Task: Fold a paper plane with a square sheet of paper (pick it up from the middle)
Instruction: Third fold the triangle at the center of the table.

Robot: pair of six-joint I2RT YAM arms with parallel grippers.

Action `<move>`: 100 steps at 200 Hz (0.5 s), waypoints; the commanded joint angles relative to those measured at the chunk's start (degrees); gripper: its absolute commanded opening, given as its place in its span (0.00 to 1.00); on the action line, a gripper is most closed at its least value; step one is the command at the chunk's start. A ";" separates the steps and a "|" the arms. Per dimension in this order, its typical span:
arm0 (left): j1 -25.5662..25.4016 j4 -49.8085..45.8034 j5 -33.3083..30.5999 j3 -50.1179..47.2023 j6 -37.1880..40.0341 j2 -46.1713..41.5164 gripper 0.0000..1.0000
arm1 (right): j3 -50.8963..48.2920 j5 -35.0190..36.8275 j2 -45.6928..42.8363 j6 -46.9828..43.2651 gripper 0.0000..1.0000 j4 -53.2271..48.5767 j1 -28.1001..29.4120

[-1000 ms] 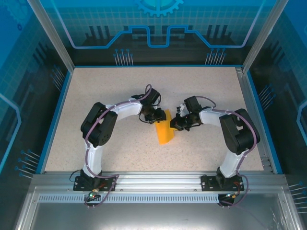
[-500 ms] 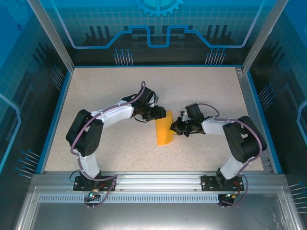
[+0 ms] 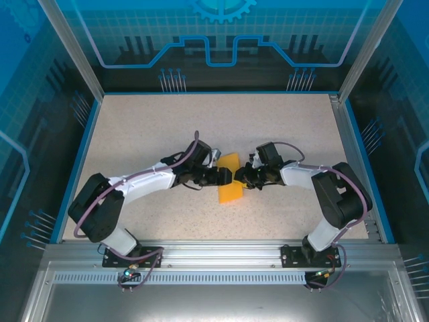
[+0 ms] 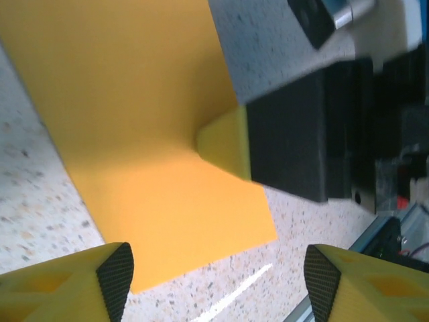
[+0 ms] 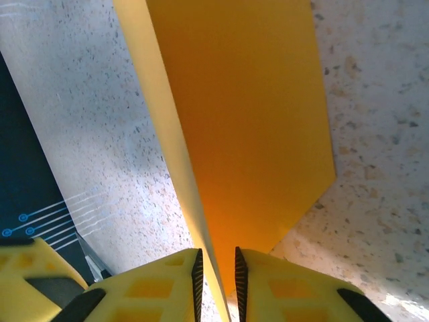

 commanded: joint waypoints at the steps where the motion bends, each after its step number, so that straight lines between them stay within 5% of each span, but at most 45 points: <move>1: -4.50 0.94 -7.90 -1.43 1.55 -2.33 0.68 | 1.59 -2.90 0.05 -3.37 0.18 -4.34 -1.75; 61: -18.99 -7.59 -31.56 5.03 8.59 3.30 0.67 | 4.22 -8.81 2.39 -7.22 0.09 -6.31 -3.55; 100: -21.68 -8.44 -36.52 7.50 11.15 6.12 0.70 | 5.94 -9.01 3.90 -7.96 0.10 -8.34 -3.86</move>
